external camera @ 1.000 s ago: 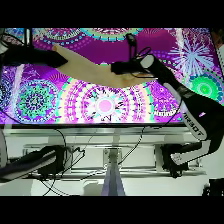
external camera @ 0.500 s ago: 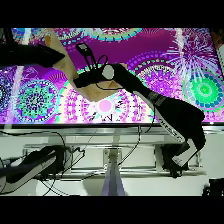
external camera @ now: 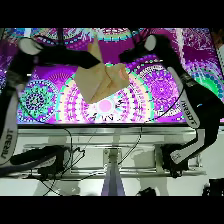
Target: Fold the clothes and pants, and hang the long-sleeved shirts on hangers.
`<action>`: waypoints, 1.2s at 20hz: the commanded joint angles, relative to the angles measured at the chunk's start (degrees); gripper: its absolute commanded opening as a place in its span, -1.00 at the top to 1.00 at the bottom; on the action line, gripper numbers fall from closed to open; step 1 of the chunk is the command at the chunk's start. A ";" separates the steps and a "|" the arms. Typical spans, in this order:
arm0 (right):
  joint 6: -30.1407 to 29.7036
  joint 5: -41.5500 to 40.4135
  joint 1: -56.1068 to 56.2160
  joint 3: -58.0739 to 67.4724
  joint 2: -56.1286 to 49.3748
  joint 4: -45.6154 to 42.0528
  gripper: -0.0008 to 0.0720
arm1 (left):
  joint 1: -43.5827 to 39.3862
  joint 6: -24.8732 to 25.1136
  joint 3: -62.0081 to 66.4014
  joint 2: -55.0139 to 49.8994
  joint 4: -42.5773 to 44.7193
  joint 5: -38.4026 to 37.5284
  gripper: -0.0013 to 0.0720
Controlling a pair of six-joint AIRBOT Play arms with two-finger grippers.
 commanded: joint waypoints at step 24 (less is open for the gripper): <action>-6.25 9.66 2.27 0.11 -18.27 27.98 0.13 | 4.17 4.42 0.02 -1.57 4.70 4.70 -0.94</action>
